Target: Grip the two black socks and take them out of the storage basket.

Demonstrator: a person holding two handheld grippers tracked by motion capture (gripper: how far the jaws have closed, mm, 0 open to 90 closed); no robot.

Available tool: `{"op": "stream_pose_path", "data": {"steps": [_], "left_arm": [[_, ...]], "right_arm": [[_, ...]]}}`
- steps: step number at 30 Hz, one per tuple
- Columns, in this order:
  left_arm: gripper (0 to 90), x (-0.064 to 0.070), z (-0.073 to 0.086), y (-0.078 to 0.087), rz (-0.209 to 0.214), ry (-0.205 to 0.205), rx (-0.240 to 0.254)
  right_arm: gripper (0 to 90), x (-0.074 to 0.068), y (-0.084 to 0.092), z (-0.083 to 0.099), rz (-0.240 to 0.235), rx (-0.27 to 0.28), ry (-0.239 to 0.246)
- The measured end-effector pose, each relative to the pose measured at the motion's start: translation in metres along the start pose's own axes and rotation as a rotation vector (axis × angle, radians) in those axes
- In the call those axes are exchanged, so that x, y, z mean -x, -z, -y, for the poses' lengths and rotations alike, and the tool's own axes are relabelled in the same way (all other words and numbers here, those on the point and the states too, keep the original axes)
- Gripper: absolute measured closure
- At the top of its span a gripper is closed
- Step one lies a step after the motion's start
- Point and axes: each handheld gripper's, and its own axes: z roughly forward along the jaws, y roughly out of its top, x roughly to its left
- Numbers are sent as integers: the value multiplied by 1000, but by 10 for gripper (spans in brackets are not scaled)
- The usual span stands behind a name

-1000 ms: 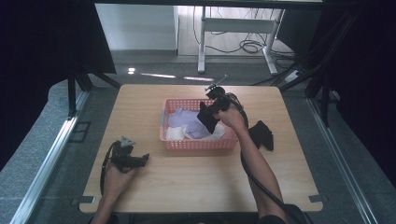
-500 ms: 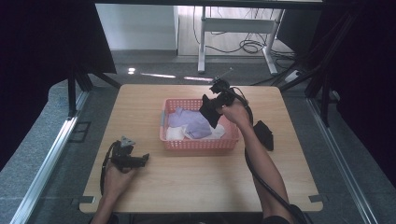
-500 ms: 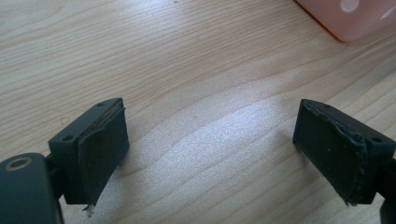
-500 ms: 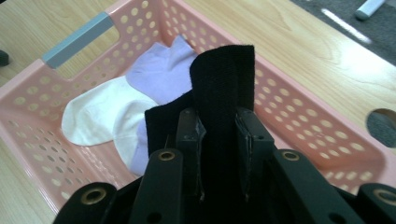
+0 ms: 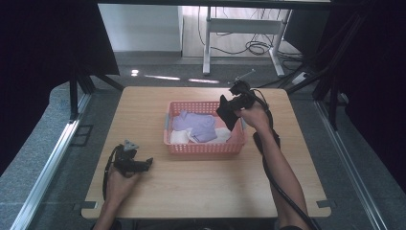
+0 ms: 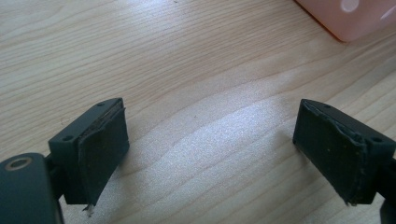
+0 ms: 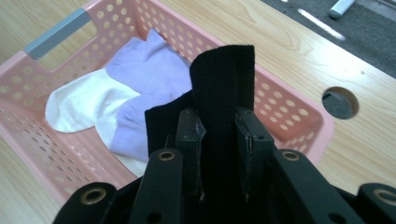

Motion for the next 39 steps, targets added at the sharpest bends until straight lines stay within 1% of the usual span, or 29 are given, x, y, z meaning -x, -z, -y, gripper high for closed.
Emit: {"op": "stream_pose_path", "data": {"steps": [5,7,9,12,13,14,16,18,20,21,22,26,31,33,35,36,38,39], "left_arm": [[100,0,0,0,0,-1,-1],[100,0,0,0,0,-4,-3],[100,0,0,0,0,-4,-3],[100,0,0,0,0,-4,-3],[100,0,0,0,0,-4,-3],[100,0,0,0,0,-4,-3],[100,0,0,0,0,-4,-3],[100,0,0,0,0,-4,-3],[100,0,0,0,0,-4,-3],[100,0,0,0,0,-4,-3],[100,0,0,0,0,-4,-3],[100,0,0,0,0,-4,-3],[100,0,0,0,0,-3,-3],[100,0,0,0,-1,-4,-3],[100,0,0,0,-1,-3,-3],[100,0,0,0,-1,-3,-3],[100,0,0,0,-1,-4,-3],[100,0,0,0,-1,-3,-4]], "right_arm": [[740,6,7,6,12,9,-18],[739,12,13,12,20,14,-26],[738,14,14,13,24,15,-31],[738,21,22,21,40,21,-49],[738,21,22,21,40,21,-49],[737,25,26,25,48,23,-56],[737,27,28,27,51,25,-61],[737,33,35,34,65,28,-77],[737,35,36,36,69,28,-81],[735,40,41,41,75,31,-92],[735,40,41,41,75,31,-92],[735,50,49,53,93,33,-117],[733,64,61,70,131,31,-156],[733,66,63,73,137,31,-163],[731,72,66,81,164,26,-176],[731,72,66,81,164,26,-176],[729,77,64,88,175,15,-191],[729,77,64,88,175,15,-191]]}}
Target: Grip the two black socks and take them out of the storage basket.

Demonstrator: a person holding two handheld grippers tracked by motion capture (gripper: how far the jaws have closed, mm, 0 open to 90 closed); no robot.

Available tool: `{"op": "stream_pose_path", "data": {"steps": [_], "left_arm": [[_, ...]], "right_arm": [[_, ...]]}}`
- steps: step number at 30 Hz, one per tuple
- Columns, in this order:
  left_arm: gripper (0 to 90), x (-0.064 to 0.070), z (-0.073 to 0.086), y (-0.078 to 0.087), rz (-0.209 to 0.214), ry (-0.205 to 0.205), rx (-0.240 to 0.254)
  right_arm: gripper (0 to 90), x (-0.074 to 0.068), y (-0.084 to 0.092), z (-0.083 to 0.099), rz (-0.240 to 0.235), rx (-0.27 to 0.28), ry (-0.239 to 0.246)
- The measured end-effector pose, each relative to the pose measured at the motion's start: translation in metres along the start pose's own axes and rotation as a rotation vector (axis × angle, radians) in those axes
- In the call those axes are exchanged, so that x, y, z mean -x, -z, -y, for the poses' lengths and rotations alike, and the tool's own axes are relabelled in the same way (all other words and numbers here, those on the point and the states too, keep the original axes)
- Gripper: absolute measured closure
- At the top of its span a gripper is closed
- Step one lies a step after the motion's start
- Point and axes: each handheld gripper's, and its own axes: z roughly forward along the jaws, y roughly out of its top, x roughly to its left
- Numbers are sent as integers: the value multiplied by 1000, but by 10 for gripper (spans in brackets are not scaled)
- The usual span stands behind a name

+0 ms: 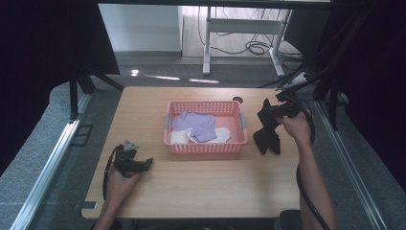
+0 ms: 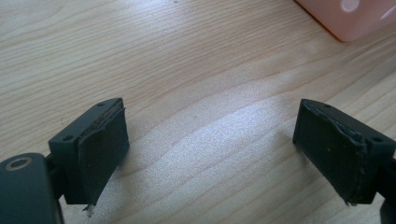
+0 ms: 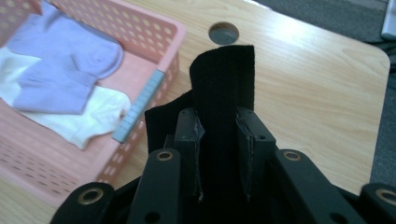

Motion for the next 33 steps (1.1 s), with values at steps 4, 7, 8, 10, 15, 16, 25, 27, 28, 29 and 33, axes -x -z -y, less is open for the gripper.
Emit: {"op": "stream_pose_path", "data": {"steps": [4,7,8,10,15,16,25,27,28,29,33], "left_arm": [[100,0,0,0,0,0,0],[100,0,0,0,0,-1,0],[100,0,0,0,0,0,0],[100,0,0,0,0,0,0],[100,0,0,0,-1,-1,-3],[100,0,0,0,0,0,-1],[100,0,0,0,-1,-2,-2],[100,0,0,0,-1,-2,-2],[100,0,0,0,-1,-1,-2],[100,0,0,0,-1,-2,-2],[100,0,0,0,-1,-2,-2]], "right_arm": [[724,3,-11,8,15,-15,-9],[719,4,-21,14,16,-16,-8],[717,3,-30,18,16,-25,-11],[717,3,-35,20,15,-29,-15],[712,3,-55,29,20,-65,-25],[710,4,-59,31,27,-71,-21],[660,9,-89,50,46,-130,-44],[653,10,-93,53,45,-143,-48],[633,10,-96,55,42,-152,-45],[622,10,-97,56,41,-152,-46],[573,9,-94,54,45,-150,-46]]}}
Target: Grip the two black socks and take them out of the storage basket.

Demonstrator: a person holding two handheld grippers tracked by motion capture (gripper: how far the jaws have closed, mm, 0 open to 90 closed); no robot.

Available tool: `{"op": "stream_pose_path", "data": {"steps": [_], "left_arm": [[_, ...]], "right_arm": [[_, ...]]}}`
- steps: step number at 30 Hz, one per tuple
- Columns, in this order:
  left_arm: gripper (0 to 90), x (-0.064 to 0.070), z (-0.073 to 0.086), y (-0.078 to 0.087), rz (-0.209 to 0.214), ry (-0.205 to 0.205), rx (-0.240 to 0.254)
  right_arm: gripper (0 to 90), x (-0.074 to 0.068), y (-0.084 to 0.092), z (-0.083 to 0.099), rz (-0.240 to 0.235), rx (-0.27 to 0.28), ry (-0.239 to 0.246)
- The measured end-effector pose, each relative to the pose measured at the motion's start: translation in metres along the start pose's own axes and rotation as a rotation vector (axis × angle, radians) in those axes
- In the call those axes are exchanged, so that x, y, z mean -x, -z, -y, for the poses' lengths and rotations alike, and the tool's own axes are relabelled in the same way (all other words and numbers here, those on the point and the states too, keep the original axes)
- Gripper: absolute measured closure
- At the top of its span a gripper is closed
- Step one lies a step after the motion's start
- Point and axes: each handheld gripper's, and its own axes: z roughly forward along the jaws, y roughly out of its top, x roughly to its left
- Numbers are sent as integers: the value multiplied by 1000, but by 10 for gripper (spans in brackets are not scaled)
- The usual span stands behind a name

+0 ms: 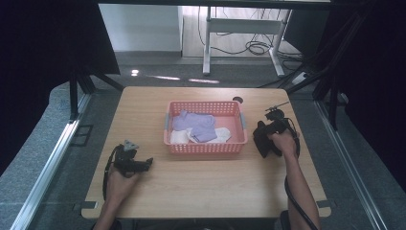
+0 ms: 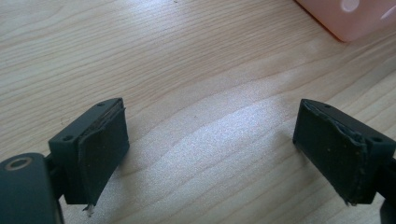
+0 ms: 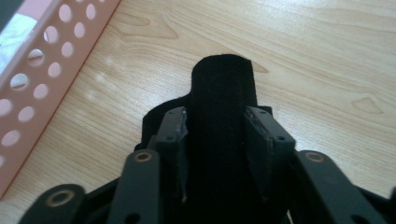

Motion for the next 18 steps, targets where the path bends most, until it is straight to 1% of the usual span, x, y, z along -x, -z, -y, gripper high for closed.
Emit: {"op": "stream_pose_path", "data": {"steps": [2,3,4,7,8,10,12,14,17,18], "left_arm": [[100,0,0,0,0,0,0],[100,0,0,0,0,0,0],[100,0,0,0,0,0,0],[100,0,0,0,0,0,0],[100,0,0,0,0,0,0],[100,0,0,0,0,0,0],[100,0,0,0,0,0,0],[100,0,0,0,0,0,0],[100,0,0,0,0,1,0],[100,0,0,0,0,1,0]], "right_arm": [[512,0,3,-1,1,5,0],[435,1,6,-2,0,11,3],[435,1,6,-2,0,11,3],[312,3,7,-4,-8,16,1],[312,3,7,-4,-8,16,1],[255,3,8,-4,2,24,-3],[239,3,11,-5,-6,33,-1],[213,2,15,-6,-3,46,-4],[185,-3,25,-10,0,63,13],[185,-3,25,-10,0,63,13]]}}
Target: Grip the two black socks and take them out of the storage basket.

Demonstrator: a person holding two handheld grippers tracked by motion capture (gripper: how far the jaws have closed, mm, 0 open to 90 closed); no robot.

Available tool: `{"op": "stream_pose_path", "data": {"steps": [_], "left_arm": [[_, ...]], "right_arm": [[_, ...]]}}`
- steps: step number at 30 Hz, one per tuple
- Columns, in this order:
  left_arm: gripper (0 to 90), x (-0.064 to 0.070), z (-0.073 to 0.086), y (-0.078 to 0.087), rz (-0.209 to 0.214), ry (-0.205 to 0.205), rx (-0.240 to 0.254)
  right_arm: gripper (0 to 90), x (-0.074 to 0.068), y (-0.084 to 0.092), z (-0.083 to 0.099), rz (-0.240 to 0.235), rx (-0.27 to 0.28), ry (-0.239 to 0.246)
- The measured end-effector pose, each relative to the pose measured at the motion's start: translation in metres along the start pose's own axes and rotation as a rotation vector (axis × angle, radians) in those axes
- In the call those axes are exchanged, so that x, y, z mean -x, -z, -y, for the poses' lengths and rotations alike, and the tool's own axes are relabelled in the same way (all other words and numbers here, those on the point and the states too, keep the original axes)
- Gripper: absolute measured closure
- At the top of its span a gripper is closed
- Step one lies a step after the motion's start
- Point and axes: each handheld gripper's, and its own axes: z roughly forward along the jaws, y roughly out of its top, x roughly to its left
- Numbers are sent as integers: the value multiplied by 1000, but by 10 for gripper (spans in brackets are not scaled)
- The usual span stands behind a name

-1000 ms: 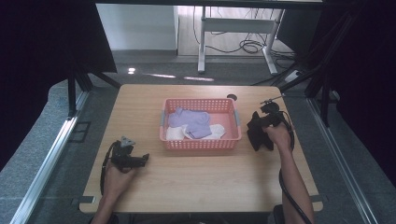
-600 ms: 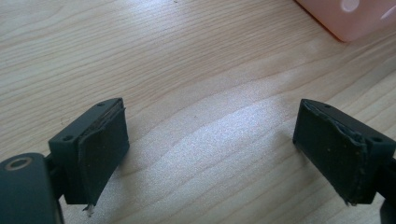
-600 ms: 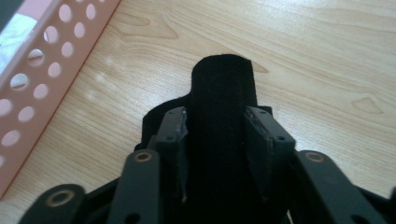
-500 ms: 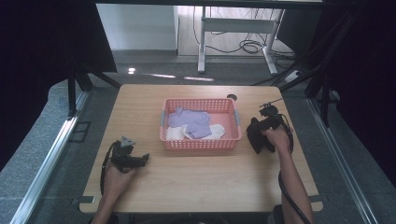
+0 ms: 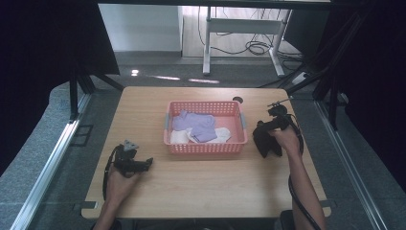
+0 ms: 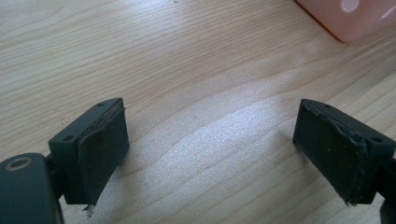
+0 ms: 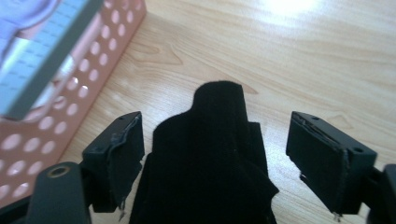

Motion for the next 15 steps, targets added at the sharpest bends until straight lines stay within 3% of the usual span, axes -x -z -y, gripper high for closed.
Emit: {"op": "stream_pose_path", "data": {"steps": [15], "left_arm": [[100,0,0,0,0,0,1]], "right_arm": [[148,-18,30,-1,-24,46,40]]}}
